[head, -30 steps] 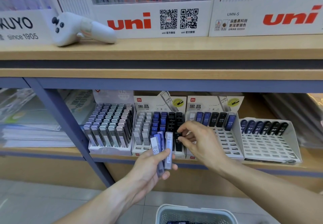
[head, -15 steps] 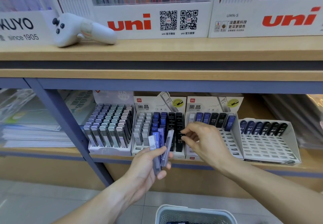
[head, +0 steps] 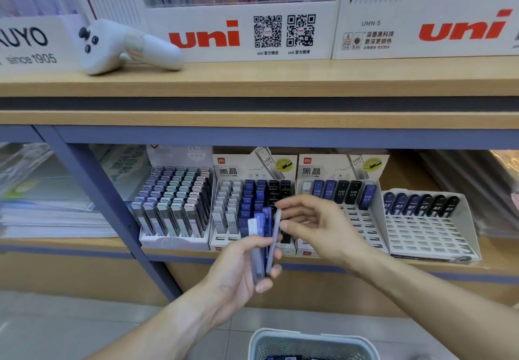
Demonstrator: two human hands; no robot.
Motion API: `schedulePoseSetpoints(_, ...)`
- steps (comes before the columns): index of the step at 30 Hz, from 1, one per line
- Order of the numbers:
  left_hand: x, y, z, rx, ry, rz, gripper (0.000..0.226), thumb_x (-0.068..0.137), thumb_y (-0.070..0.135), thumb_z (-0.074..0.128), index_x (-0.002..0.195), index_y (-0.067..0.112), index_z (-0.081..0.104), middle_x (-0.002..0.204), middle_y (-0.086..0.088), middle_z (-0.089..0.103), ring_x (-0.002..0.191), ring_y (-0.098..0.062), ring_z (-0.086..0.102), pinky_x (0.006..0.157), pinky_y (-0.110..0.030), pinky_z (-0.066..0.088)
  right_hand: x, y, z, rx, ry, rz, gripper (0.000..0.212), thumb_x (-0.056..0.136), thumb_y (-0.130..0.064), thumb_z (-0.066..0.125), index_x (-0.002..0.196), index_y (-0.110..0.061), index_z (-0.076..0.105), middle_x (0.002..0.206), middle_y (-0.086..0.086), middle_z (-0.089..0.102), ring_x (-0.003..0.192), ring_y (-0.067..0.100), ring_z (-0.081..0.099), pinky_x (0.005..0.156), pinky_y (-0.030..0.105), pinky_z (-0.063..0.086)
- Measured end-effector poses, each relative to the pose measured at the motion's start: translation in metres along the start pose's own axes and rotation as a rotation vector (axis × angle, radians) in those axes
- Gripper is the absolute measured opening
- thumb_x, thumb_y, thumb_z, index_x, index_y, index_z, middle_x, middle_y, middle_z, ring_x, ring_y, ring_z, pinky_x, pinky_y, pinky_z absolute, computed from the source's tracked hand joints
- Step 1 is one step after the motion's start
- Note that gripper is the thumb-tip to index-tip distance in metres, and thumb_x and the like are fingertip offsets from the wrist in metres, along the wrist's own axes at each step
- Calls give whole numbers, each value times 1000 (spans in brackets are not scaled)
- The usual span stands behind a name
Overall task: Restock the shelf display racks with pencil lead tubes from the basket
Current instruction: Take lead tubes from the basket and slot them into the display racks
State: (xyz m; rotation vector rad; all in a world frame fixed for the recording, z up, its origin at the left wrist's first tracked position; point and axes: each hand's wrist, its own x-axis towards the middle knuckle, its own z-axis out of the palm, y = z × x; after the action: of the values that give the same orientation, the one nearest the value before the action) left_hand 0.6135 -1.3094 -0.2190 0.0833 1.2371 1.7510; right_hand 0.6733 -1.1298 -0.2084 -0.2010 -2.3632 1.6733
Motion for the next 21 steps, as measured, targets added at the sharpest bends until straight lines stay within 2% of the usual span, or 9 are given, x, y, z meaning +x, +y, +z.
schedulePoseSetpoints(3,-1,1,1,6,-16,6,29,96,17,50,119,-1,56,83,-15,60,61,-24,52,39,-24,29,2,-2,2,174,8,71,25,86,-8,79,108,-15,74,97,5,77,87,18,73,79,24,57)
schedulePoseSetpoints(6,-3,1,1,31,12,43,27,100,16,47,116,-3,57,89,-21,64,65,-28,57,40,-26,31,4,-3,6,260,46,113,23,83,-7,82,103,-12,74,91,9,75,78,19,70,71,22,56)
schedulePoseSetpoints(13,-7,6,-9,48,109,96,29,102,14,46,123,-2,57,94,-23,69,68,-30,63,41,-26,33,14,-11,23,297,84,112,19,83,-2,80,100,-9,75,88,13,75,78,23,72,72,27,60)
schedulePoseSetpoints(17,-8,7,-27,33,326,126,27,101,13,47,116,-4,63,86,-19,71,61,-26,61,37,-24,31,26,-20,40,280,181,58,18,81,-2,82,94,-12,75,88,12,75,84,30,73,78,34,62)
schedulePoseSetpoints(21,-11,6,-55,71,551,155,21,98,12,51,102,-1,67,64,-6,60,46,-17,46,36,-21,23,37,-26,58,124,262,-104,18,82,-7,82,91,-19,72,86,-4,74,80,12,71,76,25,59)
